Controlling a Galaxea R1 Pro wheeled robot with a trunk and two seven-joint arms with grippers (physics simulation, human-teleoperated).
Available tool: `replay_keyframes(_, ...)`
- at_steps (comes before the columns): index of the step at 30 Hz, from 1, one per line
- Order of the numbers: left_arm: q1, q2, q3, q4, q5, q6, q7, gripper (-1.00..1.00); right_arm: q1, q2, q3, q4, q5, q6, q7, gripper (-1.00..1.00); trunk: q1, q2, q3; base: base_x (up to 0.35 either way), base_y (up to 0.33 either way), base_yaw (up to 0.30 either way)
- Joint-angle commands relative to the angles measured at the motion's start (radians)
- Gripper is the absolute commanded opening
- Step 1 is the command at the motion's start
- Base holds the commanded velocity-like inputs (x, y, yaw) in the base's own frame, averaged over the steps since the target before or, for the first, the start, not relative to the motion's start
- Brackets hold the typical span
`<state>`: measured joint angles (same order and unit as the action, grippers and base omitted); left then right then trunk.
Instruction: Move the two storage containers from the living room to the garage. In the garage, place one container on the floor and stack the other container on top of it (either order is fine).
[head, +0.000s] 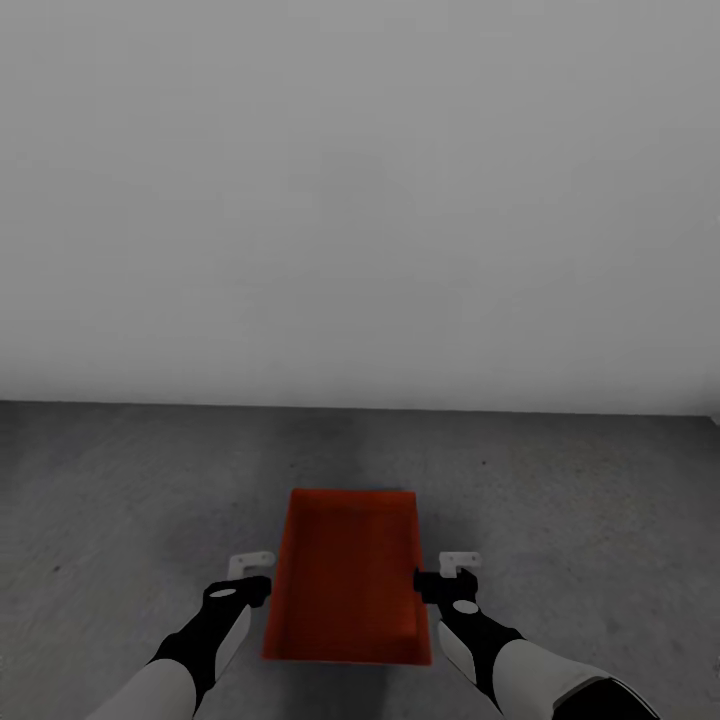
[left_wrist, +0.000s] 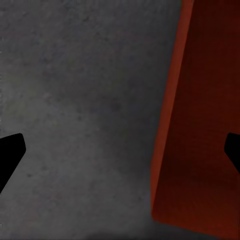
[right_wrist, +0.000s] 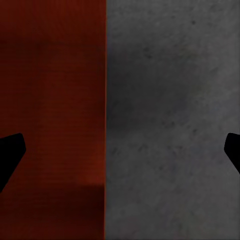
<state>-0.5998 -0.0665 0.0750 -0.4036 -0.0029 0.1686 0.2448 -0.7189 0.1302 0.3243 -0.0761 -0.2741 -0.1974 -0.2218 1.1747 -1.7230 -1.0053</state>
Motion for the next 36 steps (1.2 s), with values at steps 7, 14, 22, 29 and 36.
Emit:
replay_keyframes(7, 0.0, -0.001, 0.007, -0.003, 0.0, 0.005, -0.001, 1.0, -0.001, 0.0, 0.009, 0.001, -0.01, -0.004, -0.003, 1.0, -0.027, 0.049, 0.021, 0.0, 0.0, 0.0)
replay_keyframes(14, 0.0, -0.001, 0.008, -0.002, 0.001, 0.006, -0.001, 1.0, -0.001, 0.0, 0.009, 0.001, -0.01, -0.004, -0.002, 1.0, -0.054, 0.098, 0.043, 0.0, 0.0, 0.0)
replay_keyframes(22, 0.0, 0.0, 0.009, -0.001, 0.002, 0.006, -0.001, 1.0, -0.001, 0.0, 0.008, 0.001, -0.011, -0.004, -0.002, 1.0, -0.085, 0.154, 0.068, 0.0, 0.0, 0.0)
replay_keyframes(29, 0.0, 0.0, 0.009, -0.003, 0.001, 0.005, -0.001, 1.0, -0.001, 0.0, 0.008, 0.002, -0.011, -0.004, -0.002, 1.0, -0.111, 0.203, 0.09, 0.0, 0.0, 0.0)
replay_keyframes(36, 0.0, 0.0, 0.01, -0.003, 0.002, 0.005, -0.001, 1.0, -0.001, 0.0, 0.009, 0.002, -0.011, -0.004, -0.002, 1.0, -0.138, 0.252, 0.112, 0.0, 0.0, 0.0)
